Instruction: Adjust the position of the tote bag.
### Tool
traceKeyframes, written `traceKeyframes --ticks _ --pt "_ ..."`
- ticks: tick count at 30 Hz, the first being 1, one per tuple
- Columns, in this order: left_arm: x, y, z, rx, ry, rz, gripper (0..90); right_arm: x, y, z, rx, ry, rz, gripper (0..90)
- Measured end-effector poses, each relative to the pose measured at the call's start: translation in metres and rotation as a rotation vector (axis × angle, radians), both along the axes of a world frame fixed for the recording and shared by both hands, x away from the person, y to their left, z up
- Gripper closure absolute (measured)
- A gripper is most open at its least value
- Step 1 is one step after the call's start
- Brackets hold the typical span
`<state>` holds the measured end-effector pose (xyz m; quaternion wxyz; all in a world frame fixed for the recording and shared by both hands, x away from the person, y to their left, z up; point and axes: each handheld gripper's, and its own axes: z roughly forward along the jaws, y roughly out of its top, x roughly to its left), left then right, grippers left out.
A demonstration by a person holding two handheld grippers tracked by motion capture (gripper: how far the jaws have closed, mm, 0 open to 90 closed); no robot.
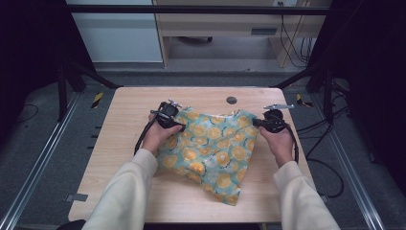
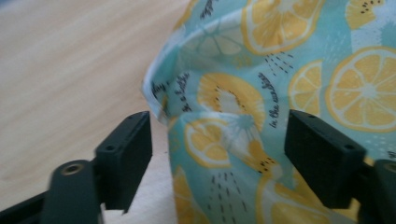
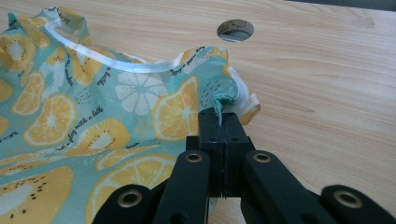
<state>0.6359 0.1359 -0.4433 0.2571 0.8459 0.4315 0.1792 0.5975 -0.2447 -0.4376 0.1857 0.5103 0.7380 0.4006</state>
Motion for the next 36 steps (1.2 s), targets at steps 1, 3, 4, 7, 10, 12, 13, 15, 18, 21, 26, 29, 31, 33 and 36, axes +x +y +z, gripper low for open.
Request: traceKeyframes --ticks 1,3,4,7,10,12,13,15,18,21,26,29,31,33,36 --pt "0.0 0.001 -0.002 0.008 0.001 0.002 36.9 0.0 0.0 0.001 -0.003 -0.004 0.004 90.0" --pt "-0.001 0.003 -0.005 0.004 0.008 0.002 55.1 0.0 0.0 0.003 0.0 -0.007 0.002 90.0" --pt "-0.001 0.005 -0.006 -0.01 0.019 0.0 55.1 0.0 0.0 0.003 0.0 -0.007 0.002 90.0" --pt "-0.003 0.008 -0.007 -0.038 0.011 -0.012 78.8 0.0 0.0 0.006 -0.007 -0.012 0.004 90.0" --pt "-0.006 0.009 -0.005 -0.049 -0.018 -0.029 88.1 -0.001 0.0 0.008 -0.011 -0.016 0.007 90.0" --pt "-0.01 0.009 0.0 -0.055 -0.06 -0.032 89.0 -0.001 -0.001 0.01 -0.02 -0.016 0.005 90.0" --pt "-0.01 0.009 0.0 -0.055 -0.06 -0.032 89.2 -0.002 -0.001 0.011 -0.026 -0.015 0.005 90.0" --pt "-0.014 0.009 0.005 -0.045 -0.089 -0.04 89.5 -0.003 -0.001 0.013 -0.037 -0.03 0.011 90.0" --pt "-0.017 0.01 0.008 -0.046 -0.108 -0.041 89.8 -0.005 -0.001 0.016 -0.052 -0.038 0.019 90.0" --pt "-0.02 0.012 0.013 -0.053 -0.126 -0.04 89.9 -0.007 -0.001 0.019 -0.058 -0.04 0.021 90.0" --pt "-0.024 0.013 0.019 -0.059 -0.149 -0.04 90.0 -0.01 -0.001 0.026 -0.059 -0.054 0.018 90.0" --pt "-0.027 0.015 0.023 -0.063 -0.163 -0.045 90.0 -0.011 -0.002 0.027 -0.062 -0.06 0.018 90.0" --pt "-0.03 0.016 0.026 -0.067 -0.175 -0.046 90.0 -0.013 -0.001 0.028 -0.06 -0.06 0.017 90.0" --pt "-0.032 0.017 0.029 -0.073 -0.184 -0.044 90.0 -0.015 -0.002 0.03 -0.056 -0.068 0.016 90.0" --pt "-0.035 0.018 0.033 -0.083 -0.199 -0.048 90.0 -0.019 -0.003 0.035 -0.051 -0.086 0.022 90.0"
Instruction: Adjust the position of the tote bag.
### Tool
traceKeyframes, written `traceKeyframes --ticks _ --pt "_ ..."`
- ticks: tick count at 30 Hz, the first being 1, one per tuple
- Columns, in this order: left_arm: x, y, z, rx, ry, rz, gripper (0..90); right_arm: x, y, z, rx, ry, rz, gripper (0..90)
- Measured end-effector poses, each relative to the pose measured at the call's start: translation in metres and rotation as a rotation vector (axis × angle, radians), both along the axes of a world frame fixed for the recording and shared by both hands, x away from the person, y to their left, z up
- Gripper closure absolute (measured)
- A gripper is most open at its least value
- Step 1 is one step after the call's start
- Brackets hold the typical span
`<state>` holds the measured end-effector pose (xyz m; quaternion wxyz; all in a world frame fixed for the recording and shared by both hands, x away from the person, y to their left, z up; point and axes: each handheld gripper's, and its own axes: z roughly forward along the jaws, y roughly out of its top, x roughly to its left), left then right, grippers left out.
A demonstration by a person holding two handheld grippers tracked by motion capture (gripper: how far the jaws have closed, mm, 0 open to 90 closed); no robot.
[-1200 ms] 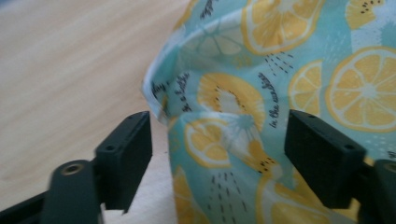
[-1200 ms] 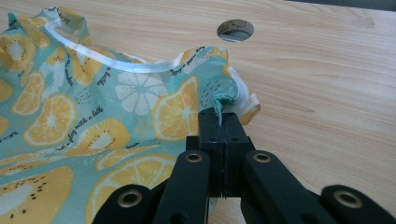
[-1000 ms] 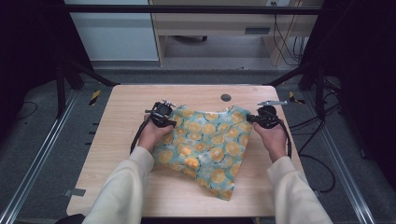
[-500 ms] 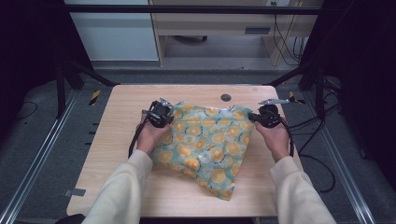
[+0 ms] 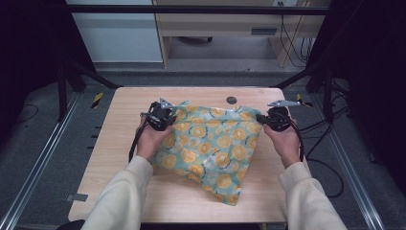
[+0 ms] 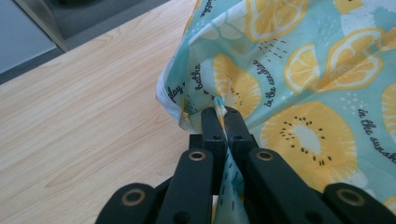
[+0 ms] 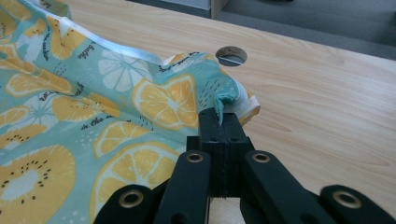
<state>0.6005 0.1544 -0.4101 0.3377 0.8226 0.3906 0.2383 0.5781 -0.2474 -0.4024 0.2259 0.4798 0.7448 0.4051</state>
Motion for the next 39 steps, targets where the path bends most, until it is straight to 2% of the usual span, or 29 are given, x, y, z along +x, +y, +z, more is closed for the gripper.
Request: traceKeyframes --ticks 8,23,25,30,39 --pt "-0.012 0.001 0.017 -0.036 -0.046 -0.015 90.0 -0.015 -0.007 0.015 0.002 -0.047 0.021 90.0" --pt "-0.025 0.005 0.031 -0.066 -0.07 -0.042 90.0 -0.033 -0.013 0.036 0.008 -0.113 0.062 90.0" --pt "-0.025 0.006 0.033 -0.076 -0.066 -0.045 90.0 -0.033 -0.014 0.037 -0.002 -0.119 0.067 90.0" --pt "-0.026 0.008 0.04 -0.088 -0.085 -0.06 90.0 -0.033 -0.014 0.041 -0.001 -0.131 0.072 90.0" --pt "-0.025 0.01 0.039 -0.102 -0.089 -0.087 90.0 -0.029 -0.017 0.039 -0.015 -0.136 0.083 90.0"
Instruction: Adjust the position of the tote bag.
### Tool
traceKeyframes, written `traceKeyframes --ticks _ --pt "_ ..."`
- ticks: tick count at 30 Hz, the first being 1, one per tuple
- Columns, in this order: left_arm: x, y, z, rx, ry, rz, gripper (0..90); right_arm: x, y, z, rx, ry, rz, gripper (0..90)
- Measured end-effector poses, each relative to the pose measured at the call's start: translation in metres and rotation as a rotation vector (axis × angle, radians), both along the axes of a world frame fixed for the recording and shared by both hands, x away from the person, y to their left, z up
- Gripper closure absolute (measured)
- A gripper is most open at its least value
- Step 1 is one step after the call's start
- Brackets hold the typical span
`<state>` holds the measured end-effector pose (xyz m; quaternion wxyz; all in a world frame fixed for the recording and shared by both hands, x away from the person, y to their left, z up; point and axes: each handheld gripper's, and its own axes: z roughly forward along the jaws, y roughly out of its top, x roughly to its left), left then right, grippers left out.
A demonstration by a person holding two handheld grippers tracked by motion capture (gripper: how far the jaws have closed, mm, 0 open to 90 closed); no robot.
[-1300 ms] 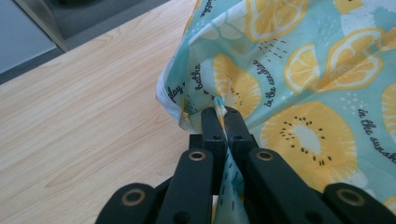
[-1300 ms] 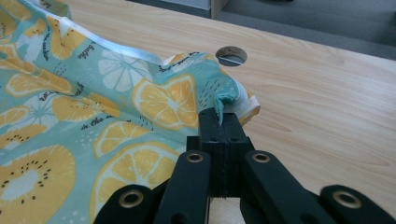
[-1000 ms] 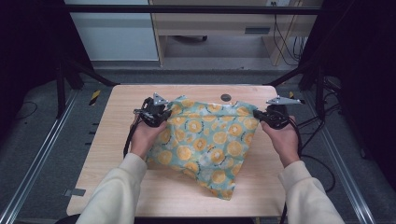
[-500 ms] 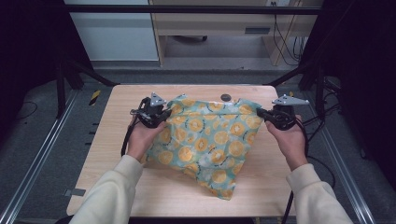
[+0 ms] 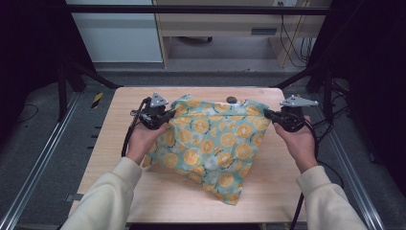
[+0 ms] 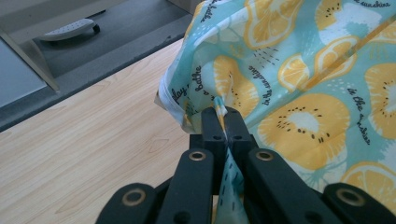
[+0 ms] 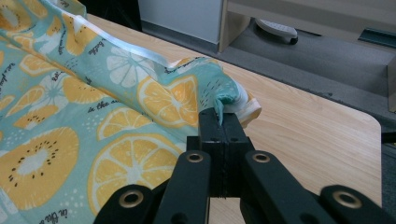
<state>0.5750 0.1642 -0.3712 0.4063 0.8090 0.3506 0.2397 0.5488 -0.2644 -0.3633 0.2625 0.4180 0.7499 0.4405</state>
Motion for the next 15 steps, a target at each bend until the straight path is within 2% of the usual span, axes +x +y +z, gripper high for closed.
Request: traceKeyframes --ticks 10,15 --pt "-0.01 0.008 0.003 0.001 -0.017 -0.012 90.0 -0.008 0.002 0.001 -0.003 -0.013 0.032 90.0" --pt "-0.021 0.011 0.001 -0.036 -0.03 0.002 90.0 -0.021 0.006 0.002 -0.015 -0.038 0.033 90.0"
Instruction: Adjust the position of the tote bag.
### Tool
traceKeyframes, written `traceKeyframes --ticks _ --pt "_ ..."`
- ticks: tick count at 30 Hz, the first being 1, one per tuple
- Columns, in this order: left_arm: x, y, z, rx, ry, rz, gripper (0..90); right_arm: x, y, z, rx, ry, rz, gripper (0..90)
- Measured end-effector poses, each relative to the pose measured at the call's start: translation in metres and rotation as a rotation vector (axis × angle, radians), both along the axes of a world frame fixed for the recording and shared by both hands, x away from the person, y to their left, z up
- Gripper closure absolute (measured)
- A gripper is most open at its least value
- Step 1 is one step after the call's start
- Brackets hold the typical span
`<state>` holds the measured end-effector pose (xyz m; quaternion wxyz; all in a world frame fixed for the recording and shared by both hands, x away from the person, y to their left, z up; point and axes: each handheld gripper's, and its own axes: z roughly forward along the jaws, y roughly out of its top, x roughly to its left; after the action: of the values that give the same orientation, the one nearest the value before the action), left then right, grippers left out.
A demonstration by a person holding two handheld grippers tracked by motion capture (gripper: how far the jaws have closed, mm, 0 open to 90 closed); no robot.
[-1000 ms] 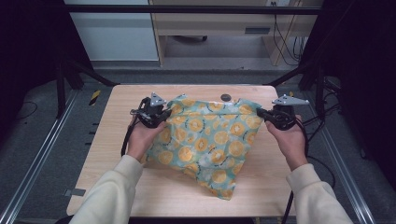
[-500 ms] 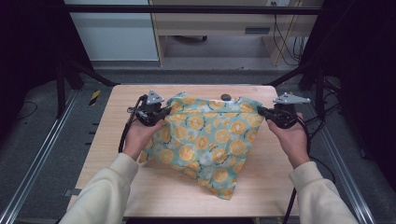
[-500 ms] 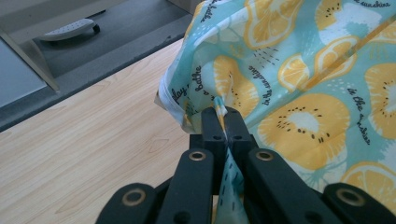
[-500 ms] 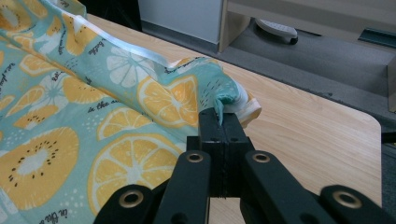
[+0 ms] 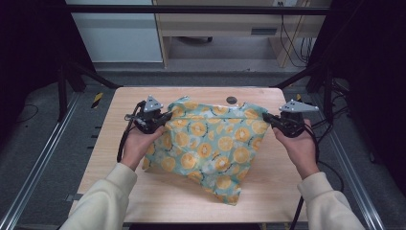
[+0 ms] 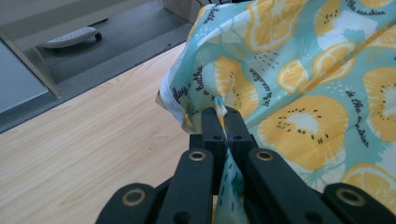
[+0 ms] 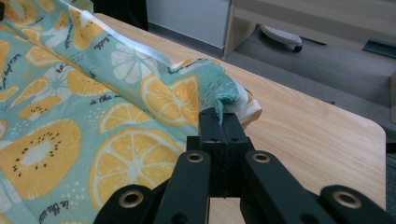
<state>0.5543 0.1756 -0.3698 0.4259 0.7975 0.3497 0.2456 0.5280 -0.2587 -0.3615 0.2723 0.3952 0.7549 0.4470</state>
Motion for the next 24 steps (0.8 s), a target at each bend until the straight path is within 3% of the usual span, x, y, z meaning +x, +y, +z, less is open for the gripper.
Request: traceKeyframes --ticks 16,24 --pt "-0.017 0.001 0.002 -0.002 -0.033 -0.018 90.0 -0.018 -0.006 0.0 0.022 -0.055 0.015 90.0" --pt "-0.029 0.006 -0.008 -0.031 -0.02 -0.006 90.0 -0.032 -0.002 -0.004 0.0 -0.09 0.032 90.0"
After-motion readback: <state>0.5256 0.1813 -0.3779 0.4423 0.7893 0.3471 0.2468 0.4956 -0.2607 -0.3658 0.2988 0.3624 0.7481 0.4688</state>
